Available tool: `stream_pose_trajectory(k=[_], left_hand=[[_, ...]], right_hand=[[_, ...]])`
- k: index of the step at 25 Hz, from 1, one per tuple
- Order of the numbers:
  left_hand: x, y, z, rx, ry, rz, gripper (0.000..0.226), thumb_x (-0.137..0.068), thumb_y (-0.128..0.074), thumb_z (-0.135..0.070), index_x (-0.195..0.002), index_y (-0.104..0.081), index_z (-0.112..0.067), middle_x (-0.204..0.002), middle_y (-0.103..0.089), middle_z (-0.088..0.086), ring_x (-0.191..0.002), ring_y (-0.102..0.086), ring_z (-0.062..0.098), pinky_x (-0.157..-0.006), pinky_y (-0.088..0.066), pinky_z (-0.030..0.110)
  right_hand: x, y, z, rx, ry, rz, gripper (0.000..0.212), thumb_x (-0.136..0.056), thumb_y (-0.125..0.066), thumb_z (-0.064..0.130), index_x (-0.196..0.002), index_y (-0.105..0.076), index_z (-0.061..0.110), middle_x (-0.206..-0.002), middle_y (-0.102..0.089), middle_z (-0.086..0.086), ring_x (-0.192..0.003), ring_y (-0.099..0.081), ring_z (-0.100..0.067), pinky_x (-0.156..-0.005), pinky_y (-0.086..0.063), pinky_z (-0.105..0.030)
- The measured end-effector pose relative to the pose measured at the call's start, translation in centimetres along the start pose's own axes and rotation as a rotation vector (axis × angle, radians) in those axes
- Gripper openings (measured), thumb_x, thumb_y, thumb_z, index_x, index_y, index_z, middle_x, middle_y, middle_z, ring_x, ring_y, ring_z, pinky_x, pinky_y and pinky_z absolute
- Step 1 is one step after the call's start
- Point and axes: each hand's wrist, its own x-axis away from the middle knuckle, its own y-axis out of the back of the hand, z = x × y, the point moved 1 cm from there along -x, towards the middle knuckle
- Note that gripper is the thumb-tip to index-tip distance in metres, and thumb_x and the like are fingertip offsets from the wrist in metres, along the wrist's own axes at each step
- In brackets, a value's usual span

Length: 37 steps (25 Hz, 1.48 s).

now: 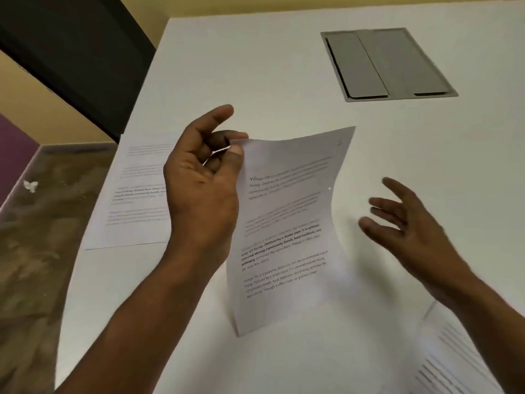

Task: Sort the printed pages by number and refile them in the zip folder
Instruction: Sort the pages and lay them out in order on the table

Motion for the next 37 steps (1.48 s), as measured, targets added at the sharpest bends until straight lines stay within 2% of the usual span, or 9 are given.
stream_pose_trajectory(k=[2,6,10,13,17,19,21,27,37], left_hand=[[-2.2,0.9,0.3,0.082,0.082,0.031,0.034,-0.098,-0.057,-0.006,-0.126,-0.063,-0.024,-0.099,-0.068,0.003,-0.093,-0.069,0.017,-0.072,-0.056,0.029],[-7.8,3.2,2.8,0.152,0.178,0.025,0.034,-0.097,-0.059,-0.005,-0.127,-0.062,-0.021,-0.106,-0.07,0.005,-0.1,-0.069,0.016,-0.09,-0.058,0.038],[-10.7,7.3,8.7,-0.548,-0.01,0.002,0.037,-0.099,-0.058,-0.033,-0.135,-0.057,-0.028,-0.135,-0.06,-0.008,-0.122,-0.056,0.007,-0.107,-0.045,0.033],[-10.1,11.3,13.7,-1.031,-0.088,0.09,0.055,-0.1,-0.043,-0.052,-0.148,-0.044,-0.024,-0.157,-0.037,-0.002,-0.149,-0.026,0.019,-0.119,-0.014,0.033],[-9.4,13.6,17.4,-1.188,-0.125,0.315,0.074,-0.096,-0.026,-0.064,-0.157,-0.025,-0.023,-0.167,-0.006,-0.002,-0.153,0.007,0.015,-0.125,0.002,0.04],[-9.2,13.7,18.0,-1.192,-0.131,0.332,0.075,-0.095,-0.023,-0.066,-0.157,-0.023,-0.023,-0.167,-0.005,-0.001,-0.153,0.007,0.015,-0.125,0.003,0.041],[-9.0,13.8,18.4,-1.207,-0.132,0.322,0.074,-0.096,-0.022,-0.066,-0.157,-0.022,-0.024,-0.167,-0.005,0.0,-0.153,0.006,0.015,-0.125,0.001,0.042],[-8.9,13.8,18.7,-1.237,-0.146,0.305,0.073,-0.097,-0.02,-0.066,-0.158,-0.02,-0.025,-0.167,-0.004,-0.001,-0.153,0.007,0.014,-0.125,-0.001,0.043],[-9.0,13.8,18.6,-1.207,-0.161,0.293,0.067,-0.099,-0.026,-0.058,-0.157,-0.024,-0.025,-0.166,-0.008,-0.001,-0.153,0.004,0.015,-0.125,0.001,0.041]], right_hand=[[-2.0,-3.2,0.7,-0.094,-0.034,0.019,0.082,-0.072,-0.079,0.048,-0.144,-0.041,0.048,-0.123,-0.068,0.008,-0.114,-0.065,-0.007,-0.094,-0.049,-0.033],[-4.6,-7.1,1.4,-0.222,0.021,-0.048,0.037,-0.088,-0.072,0.01,-0.123,-0.065,0.022,-0.083,-0.075,0.0,-0.078,-0.073,-0.014,-0.072,-0.054,-0.031],[-7.2,-9.4,1.3,-0.197,0.014,-0.216,0.03,-0.09,-0.072,0.009,-0.119,-0.068,0.019,-0.081,-0.073,-0.003,-0.064,-0.069,-0.005,-0.056,-0.05,-0.014],[-9.6,-10.5,1.3,-0.108,0.014,-0.275,0.029,-0.09,-0.073,0.015,-0.116,-0.069,0.027,-0.084,-0.074,0.0,-0.071,-0.071,-0.011,-0.068,-0.058,-0.027],[-12.5,-12.3,1.1,0.111,0.023,-0.402,0.031,-0.089,-0.071,0.022,-0.118,-0.066,0.033,-0.084,-0.07,0.009,-0.065,-0.063,0.002,-0.083,-0.053,-0.03],[-13.1,-13.0,1.2,0.255,0.064,-0.428,0.043,-0.089,-0.072,0.027,-0.13,-0.06,0.026,-0.102,-0.069,0.005,-0.075,-0.062,0.002,-0.086,-0.047,-0.026],[-13.0,-13.8,0.9,0.435,0.198,-0.429,0.051,-0.088,-0.072,0.036,-0.135,-0.056,0.023,-0.125,-0.06,-0.003,-0.1,-0.06,-0.013,-0.094,-0.044,-0.031],[-10.6,-17.1,-1.6,0.72,0.384,-0.151,0.048,-0.088,-0.069,0.048,-0.128,-0.064,0.022,-0.147,-0.052,-0.002,-0.144,-0.04,-0.022,-0.114,-0.034,-0.052],[-10.1,-16.4,-2.3,0.715,0.389,-0.089,0.053,-0.092,-0.059,0.051,-0.139,-0.055,0.027,-0.157,-0.041,0.005,-0.151,-0.025,-0.012,-0.123,-0.022,-0.045]])
